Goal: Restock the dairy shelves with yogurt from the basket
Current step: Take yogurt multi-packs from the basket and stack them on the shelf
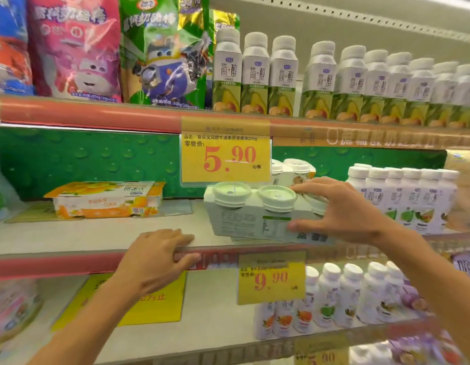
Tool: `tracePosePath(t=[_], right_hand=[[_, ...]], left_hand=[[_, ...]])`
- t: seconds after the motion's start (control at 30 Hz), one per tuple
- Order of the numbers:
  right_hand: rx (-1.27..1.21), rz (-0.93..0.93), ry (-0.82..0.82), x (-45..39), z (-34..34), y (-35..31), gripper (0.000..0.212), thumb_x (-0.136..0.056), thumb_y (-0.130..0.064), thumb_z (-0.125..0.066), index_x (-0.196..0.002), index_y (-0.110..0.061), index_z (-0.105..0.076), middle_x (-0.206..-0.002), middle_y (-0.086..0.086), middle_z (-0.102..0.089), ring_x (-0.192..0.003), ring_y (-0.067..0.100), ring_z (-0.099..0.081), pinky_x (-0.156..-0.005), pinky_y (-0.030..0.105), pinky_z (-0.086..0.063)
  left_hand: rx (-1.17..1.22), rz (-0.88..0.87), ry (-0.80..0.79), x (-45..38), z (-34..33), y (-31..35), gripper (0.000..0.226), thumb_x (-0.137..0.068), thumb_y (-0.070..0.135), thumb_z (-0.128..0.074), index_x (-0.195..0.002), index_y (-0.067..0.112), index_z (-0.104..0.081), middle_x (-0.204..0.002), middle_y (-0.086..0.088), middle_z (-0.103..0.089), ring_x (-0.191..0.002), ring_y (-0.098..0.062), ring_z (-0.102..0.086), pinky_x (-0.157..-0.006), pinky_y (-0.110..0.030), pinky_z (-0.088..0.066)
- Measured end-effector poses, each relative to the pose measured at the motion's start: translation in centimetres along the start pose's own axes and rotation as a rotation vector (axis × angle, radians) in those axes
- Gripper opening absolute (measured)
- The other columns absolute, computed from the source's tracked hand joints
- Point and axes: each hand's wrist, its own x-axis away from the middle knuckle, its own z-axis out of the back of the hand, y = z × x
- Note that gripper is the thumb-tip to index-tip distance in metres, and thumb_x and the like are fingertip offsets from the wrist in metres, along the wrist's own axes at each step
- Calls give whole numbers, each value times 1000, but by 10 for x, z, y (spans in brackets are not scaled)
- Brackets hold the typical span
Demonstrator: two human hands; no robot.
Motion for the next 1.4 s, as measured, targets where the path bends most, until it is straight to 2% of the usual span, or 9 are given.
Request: tracePosePath(t=[0.17,0.27,0.37,0.6,0.73,1.0,1.13,1.27,1.4], right_hand=[[-11,-5,-25,-13,18,40,89,-58,-83,-68,-131,-31,-64,-120,-28,-57,-110,-9,-54,-100,23,-42],[-77,5,-55,-24,14,50,79,-62,-70,-80,-128,-30,-67,-119,-24,-62,-111,-17,-53,-92,4,-39],[-121,8,-69,-26,15,56,67,-60,-55,-85,-123,-35,-68,-117,-26,-63,-107,-18,-55,-87,0,-39],[-95,-52,15,-7,40,97,69,-59,-68,-83,-117,-33,-71,-97,-32,-65,-98,-5,-60,-79,10,-42],[-135,-66,42,-14,42,104,70,-58,-63,-88,-118,-34,-68,-109,-28,-61,-100,-17,-58,-77,6,-44],[-127,-20,27,-62,2,94,89,-54,-82,-73,-128,-32,-67,-117,-14,-65,-110,10,-60,-99,43,-49],[-122,-16,87,-66,-9,98,79,-59,-79,-73,-126,-38,-65,-122,-16,-61,-113,8,-55,-100,43,-47],[-309,-119,269,-45,-32,104,89,-58,-74,-77,-132,-29,-57,-126,-11,-56,-113,10,-56,-99,37,-50],[-424,-174,438,-35,-51,102,76,-61,-64,-80,-124,-29,-57,-120,-7,-58,-106,9,-58,-93,35,-53]], left_hand=[[-45,2,25,-2,-13,5,108,-67,89,15,-148,43,-39,-153,8,-44,-142,-14,-39,-113,-36,-33],[-41,19,27,-2,-14,4,116,-60,84,31,-150,47,-32,-157,11,-37,-145,-12,-33,-116,-35,-28],[-32,31,26,-2,-15,5,116,-59,85,31,-150,48,-32,-157,11,-37,-145,-12,-33,-116,-35,-28],[-37,57,23,-3,-16,6,113,-59,89,27,-148,52,-31,-157,14,-36,-146,-9,-31,-117,-33,-26],[-55,76,10,-4,-15,10,92,-70,77,8,-149,50,-31,-158,14,-35,-146,-9,-30,-118,-33,-26],[-90,127,0,-1,-23,19,93,-69,71,14,-152,50,-22,-162,15,-23,-151,-8,-17,-120,-35,-16],[-43,144,25,-2,-25,16,86,-73,74,5,-149,51,-31,-159,15,-30,-149,-9,-24,-118,-37,-20],[-40,161,46,-3,-29,12,76,-80,73,-9,-142,49,-46,-151,13,-45,-143,-12,-38,-112,-41,-30],[-48,161,50,-2,-31,13,73,-81,72,-10,-142,50,-45,-151,14,-45,-143,-11,-38,-111,-40,-30]])
